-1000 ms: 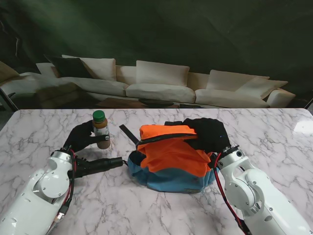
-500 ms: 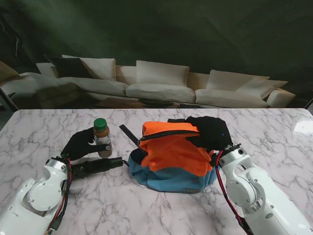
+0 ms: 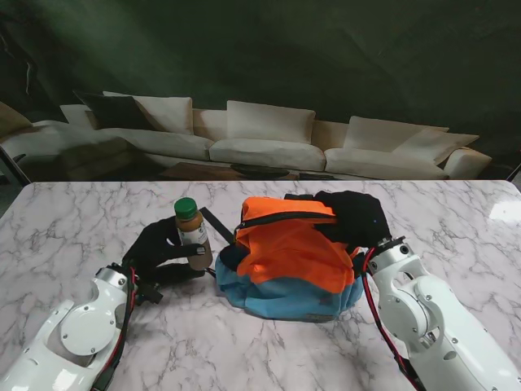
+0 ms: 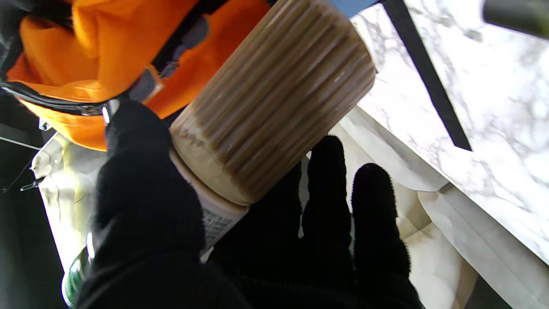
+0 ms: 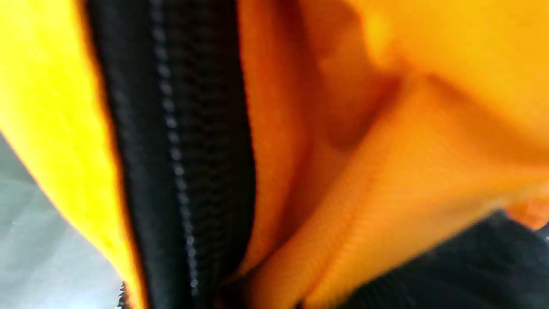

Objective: Put the umbrella and water cup into the side pockets of the backpack

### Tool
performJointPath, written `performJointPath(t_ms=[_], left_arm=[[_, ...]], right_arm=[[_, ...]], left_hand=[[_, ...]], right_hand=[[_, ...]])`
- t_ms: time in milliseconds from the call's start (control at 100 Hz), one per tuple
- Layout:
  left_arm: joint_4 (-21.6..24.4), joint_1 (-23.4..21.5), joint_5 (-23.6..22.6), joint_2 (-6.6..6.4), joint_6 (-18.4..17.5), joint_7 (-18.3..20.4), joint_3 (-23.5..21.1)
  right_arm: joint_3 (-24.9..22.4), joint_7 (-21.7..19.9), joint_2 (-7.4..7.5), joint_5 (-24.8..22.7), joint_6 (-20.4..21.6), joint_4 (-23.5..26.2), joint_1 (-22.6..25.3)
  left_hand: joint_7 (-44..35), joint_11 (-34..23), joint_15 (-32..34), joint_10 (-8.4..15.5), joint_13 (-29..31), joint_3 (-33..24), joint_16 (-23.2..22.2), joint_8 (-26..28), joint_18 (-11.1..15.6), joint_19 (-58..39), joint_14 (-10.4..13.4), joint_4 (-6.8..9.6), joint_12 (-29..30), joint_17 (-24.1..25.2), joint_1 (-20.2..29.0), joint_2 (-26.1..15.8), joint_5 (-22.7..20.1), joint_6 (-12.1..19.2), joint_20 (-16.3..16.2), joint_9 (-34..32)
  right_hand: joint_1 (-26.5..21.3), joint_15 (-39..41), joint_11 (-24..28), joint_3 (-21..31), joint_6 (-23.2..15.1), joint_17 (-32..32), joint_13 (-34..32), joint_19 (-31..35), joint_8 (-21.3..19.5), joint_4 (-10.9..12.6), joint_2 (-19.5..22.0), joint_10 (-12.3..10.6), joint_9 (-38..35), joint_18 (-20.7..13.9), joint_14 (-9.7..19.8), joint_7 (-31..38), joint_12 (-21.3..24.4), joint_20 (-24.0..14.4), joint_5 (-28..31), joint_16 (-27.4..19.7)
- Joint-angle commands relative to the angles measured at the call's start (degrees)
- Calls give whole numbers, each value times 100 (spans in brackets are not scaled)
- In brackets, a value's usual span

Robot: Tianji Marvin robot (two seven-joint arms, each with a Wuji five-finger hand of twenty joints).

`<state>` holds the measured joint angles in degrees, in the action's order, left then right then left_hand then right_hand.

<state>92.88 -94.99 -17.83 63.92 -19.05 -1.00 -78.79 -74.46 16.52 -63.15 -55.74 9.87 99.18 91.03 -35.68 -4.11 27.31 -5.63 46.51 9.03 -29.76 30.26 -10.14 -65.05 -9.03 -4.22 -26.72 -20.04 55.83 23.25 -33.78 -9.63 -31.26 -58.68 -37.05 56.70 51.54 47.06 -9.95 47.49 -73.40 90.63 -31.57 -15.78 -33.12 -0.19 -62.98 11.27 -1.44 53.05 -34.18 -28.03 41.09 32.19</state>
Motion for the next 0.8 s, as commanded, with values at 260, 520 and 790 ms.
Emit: performJointPath(t_ms=[260, 520, 790], left_arm=[[128, 209, 355, 70, 0, 172, 260], [106, 379, 416, 93, 33, 133, 473], [66, 473, 477, 110, -13, 100, 560]], right_arm=[[39, -98, 14, 20, -72, -156, -80], [58, -110, 9, 62, -106, -202, -107], [106, -141, 13, 52, -122, -200, -154]], left_hand=[[-691, -750, 704, 527, 477, -780, -459, 259, 125, -713, -31, 294, -117, -328, 1609, -737, -471, 982, -246, -548], [-698, -759, 683, 535, 453, -780, -487, 260, 123, -732, -12, 295, -111, -308, 1604, -742, -471, 988, -243, -539], [-700, -770, 656, 533, 462, -778, -497, 257, 127, -728, -6, 294, -108, -303, 1601, -748, -471, 989, -232, -530]], right_hand=[[-831, 4, 222, 600, -1276, -19, -217, 58, -281, 308, 738, -169, 37, -60, 166, 677, 9, 35, 417, 40], [-834, 3, 219, 599, -1273, -19, -218, 57, -293, 310, 741, -165, 36, -60, 164, 667, 6, 34, 419, 42], [-829, 7, 216, 597, -1275, -19, -219, 57, -301, 309, 741, -169, 36, -60, 168, 658, 4, 33, 421, 46]])
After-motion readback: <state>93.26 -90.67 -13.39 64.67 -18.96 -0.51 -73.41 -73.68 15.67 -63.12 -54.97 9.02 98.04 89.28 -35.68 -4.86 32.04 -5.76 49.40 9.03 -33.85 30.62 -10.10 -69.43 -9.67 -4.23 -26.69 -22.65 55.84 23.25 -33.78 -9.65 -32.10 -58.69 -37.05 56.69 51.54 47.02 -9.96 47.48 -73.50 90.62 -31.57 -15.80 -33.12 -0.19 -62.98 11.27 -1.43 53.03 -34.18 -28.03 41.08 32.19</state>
